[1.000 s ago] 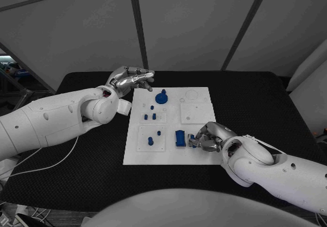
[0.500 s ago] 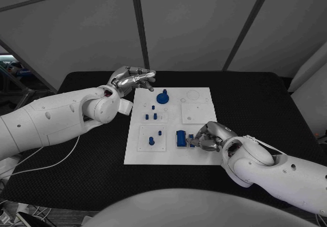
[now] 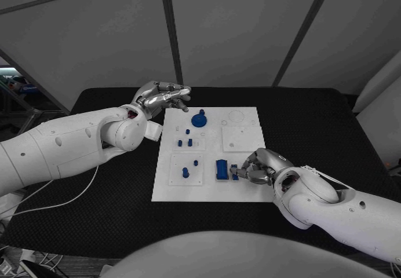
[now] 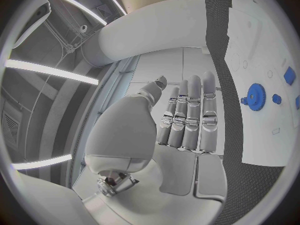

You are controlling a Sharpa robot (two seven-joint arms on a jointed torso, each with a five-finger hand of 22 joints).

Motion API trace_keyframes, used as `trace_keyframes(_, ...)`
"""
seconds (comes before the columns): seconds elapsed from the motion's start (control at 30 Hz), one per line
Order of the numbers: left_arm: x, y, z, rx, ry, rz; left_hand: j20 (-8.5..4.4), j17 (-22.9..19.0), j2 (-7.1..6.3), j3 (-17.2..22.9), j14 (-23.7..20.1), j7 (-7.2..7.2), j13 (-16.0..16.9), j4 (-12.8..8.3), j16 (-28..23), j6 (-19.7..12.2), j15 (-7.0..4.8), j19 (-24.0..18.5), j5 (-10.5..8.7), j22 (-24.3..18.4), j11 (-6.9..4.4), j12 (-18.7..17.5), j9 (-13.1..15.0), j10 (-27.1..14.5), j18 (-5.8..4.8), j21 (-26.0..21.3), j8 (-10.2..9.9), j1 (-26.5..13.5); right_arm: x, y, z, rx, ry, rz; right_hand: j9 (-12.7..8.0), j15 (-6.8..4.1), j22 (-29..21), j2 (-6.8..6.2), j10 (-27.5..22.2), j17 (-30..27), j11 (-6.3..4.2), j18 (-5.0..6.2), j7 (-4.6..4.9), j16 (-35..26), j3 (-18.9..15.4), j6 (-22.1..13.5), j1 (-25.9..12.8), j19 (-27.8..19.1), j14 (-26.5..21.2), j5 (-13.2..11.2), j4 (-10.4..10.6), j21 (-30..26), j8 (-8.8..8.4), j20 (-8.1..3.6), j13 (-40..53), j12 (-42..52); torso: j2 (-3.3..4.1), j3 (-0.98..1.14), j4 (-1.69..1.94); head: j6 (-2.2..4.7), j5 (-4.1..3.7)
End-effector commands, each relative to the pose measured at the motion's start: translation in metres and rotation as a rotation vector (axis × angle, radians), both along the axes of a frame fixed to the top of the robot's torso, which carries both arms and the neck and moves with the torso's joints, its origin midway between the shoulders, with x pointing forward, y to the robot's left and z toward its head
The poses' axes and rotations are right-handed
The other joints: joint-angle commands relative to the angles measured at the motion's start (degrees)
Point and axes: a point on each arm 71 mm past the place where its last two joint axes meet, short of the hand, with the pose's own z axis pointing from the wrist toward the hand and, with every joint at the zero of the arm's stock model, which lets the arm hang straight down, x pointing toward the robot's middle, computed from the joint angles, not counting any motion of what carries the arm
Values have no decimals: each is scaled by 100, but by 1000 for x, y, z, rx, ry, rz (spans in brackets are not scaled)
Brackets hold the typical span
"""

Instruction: Assemble the parts on the task board

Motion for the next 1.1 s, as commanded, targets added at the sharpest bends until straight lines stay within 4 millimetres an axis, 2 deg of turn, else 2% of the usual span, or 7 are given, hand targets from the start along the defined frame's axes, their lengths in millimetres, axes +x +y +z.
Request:
trace_keyframes(0.03,0,-1,2,-9,-4,-10,23,-6,68,1,-42,-4,7,44,-25,-52,-9,17,2,-11,3,-6,6,-53,-13,-36,5,3,-4,-1,7,23,-42,23,11,-22,-7,37,1,1251,24,-54,-9,19,-89,5,161,11,534,44,-31,-29,32,6,92,29,2,7,1,1,7)
trace_keyframes(0.13,0,1,1,-7,-4,-7,23,-6,68,1,-42,-4,7,44,-25,-52,-9,17,2,-11,3,-6,6,-53,-13,-36,5,3,-9,-3,12,43,-47,47,16,-25,-11,58,3,1250,23,-52,-9,18,-167,3,378,9,534,62,-122,-35,37,5,99,35,10,16,-12,1,20)
trace_keyframes(0.23,0,2,1,-5,-4,-3,23,-6,68,1,-42,-4,7,44,-25,-52,-9,17,2,-11,3,-6,6,-53,-13,-36,5,3,-12,-6,13,52,-40,67,16,-24,-22,79,-3,1236,24,-50,-6,10,-221,-5,603,1,530,84,-228,-46,36,5,95,25,-4,9,-48,1,7)
trace_keyframes(0.4,0,1,1,-6,-4,-5,23,-6,68,1,-42,-4,7,44,-25,-52,-9,17,2,-11,3,-6,6,-53,-13,-36,5,3,-14,-11,13,50,-28,88,14,-27,-34,109,-7,1229,19,-48,-12,5,-293,-3,924,-9,528,-9,-398,-60,34,6,95,20,-12,9,-77,1,8)
trace_keyframes(0.63,1,0,1,-7,-4,-7,22,-6,73,2,-43,-4,7,45,-25,-53,-9,18,2,-13,2,-5,6,-55,-12,-38,5,6,-13,-11,11,43,-18,95,9,-27,-36,144,-5,1228,17,-48,-14,4,-332,1,1027,-11,528,-63,-448,-64,31,5,98,21,-1,14,-45,1,-17)
trace_keyframes(0.77,1,0,1,-7,-4,-6,22,-6,73,2,-43,-4,7,45,-25,-53,-9,18,2,-13,2,-5,6,-55,-12,-38,5,6,-10,-10,8,34,-11,90,7,-28,-31,184,-2,1231,15,-49,-16,5,-344,6,1066,-8,529,-71,-461,-61,30,4,103,27,1,6,-48,1,-9)
trace_keyframes(1.1,1,0,1,-8,-5,-7,22,-6,73,2,-43,-4,7,45,-25,-53,-9,18,2,-13,2,-5,6,-55,-12,-38,5,6,-4,-1,3,26,-6,80,4,-29,-28,228,0,1232,12,-49,-19,6,-355,10,1105,-6,529,-75,-472,-60,29,3,106,30,-4,8,-48,1,24)
